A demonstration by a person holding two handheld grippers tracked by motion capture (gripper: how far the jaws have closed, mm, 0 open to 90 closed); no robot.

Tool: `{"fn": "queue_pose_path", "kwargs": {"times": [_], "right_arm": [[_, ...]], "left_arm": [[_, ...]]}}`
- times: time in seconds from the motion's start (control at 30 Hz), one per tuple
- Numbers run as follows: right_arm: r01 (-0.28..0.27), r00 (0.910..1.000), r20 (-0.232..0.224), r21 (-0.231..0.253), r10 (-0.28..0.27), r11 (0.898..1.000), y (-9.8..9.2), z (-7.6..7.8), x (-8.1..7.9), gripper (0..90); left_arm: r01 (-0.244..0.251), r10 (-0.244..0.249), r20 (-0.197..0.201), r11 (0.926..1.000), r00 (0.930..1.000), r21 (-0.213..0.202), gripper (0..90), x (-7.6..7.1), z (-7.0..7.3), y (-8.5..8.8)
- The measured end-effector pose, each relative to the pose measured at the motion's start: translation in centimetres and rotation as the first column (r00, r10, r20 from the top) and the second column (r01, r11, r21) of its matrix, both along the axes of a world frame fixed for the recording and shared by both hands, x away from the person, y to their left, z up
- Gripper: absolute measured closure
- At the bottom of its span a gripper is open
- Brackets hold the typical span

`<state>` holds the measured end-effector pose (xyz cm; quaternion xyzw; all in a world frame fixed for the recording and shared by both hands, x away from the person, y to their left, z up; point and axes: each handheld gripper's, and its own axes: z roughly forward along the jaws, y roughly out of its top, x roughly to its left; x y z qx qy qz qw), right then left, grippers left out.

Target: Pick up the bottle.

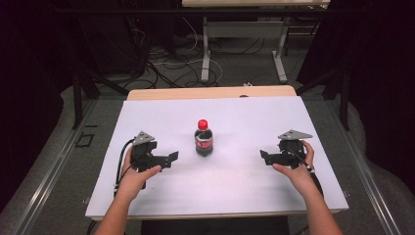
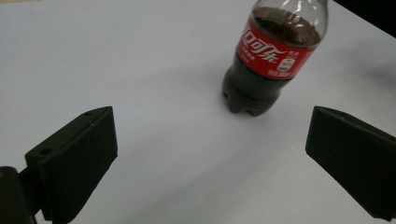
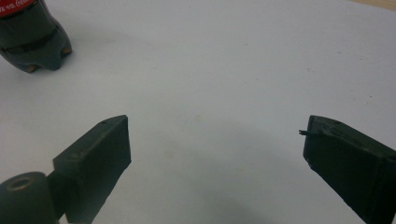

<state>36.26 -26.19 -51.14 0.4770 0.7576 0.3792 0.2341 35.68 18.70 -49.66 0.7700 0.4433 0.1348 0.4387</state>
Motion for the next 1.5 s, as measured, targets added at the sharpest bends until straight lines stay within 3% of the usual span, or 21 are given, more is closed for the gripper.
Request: {"fn": "queue_pose_path", "kwargs": {"times": [0.27, 0.33, 0.43, 0.47, 0.67, 0.8, 0.93, 1.2, 1.4, 1.5], "right_arm": [[-0.007, 1.0000, 0.001, 0.003, 0.007, 1.000, 0.0, -0.1, -0.1, 8.5], [-0.005, 1.0000, 0.002, 0.004, 0.005, 1.000, 0.0, 0.0, -0.2, 8.6], [-0.005, 1.0000, 0.003, 0.002, 0.005, 1.000, 0.0, 0.0, -0.2, 9.1], [-0.004, 1.0000, 0.004, -0.001, 0.004, 1.000, 0.0, 0.0, -0.2, 9.6], [-0.006, 0.9999, 0.011, -0.002, 0.006, 1.000, -0.1, 0.0, -0.3, 10.7], [-0.003, 0.9998, 0.019, 0.002, 0.003, 1.000, -0.1, 0.0, -0.3, 11.9], [0.000, 0.9999, 0.016, 0.001, 0.000, 1.000, -0.1, 0.0, -0.3, 12.1], [0.004, 0.9999, 0.017, 0.000, -0.004, 1.000, -0.1, 0.0, -0.3, 13.6], [0.009, 0.9999, 0.012, -0.001, -0.009, 1.000, -0.1, -0.2, -0.2, 13.9], [0.004, 1.0000, 0.009, -0.006, -0.004, 1.000, -0.1, -0.3, -0.2, 14.2]], "left_arm": [[0.079, -0.079, 0.011, 0.9966, 0.9968, 0.023, 5.7, 1.3, 0.6, -3.8], [0.080, -0.080, 0.032, 0.9967, 0.9962, 0.017, 6.4, 1.9, 0.5, -4.8], [0.092, -0.093, 0.033, 0.9955, 0.9951, 0.023, 7.5, 2.5, 0.4, -5.7], [0.102, -0.104, 0.037, 0.9935, 0.9939, 0.050, 7.7, 3.0, 0.2, -6.5], [0.110, -0.113, 0.038, 0.9915, 0.9929, 0.070, 9.3, 4.3, -0.4, -8.3], [0.116, -0.120, 0.046, 0.9894, 0.9917, 0.088, 11.9, 4.9, -0.9, -8.9], [0.110, -0.113, 0.047, 0.9917, 0.9925, 0.068, 13.2, 5.3, -1.2, -9.4], [0.132, -0.137, 0.057, 0.9879, 0.9889, 0.081, 13.6, 5.5, -1.5, -10.3], [0.142, -0.150, 0.085, 0.9856, 0.9850, 0.092, 20.1, 5.4, -1.6, -10.7], [0.128, -0.136, 0.084, 0.9867, 0.9871, 0.101, 25.8, 5.4, -1.5, -10.7]]}}
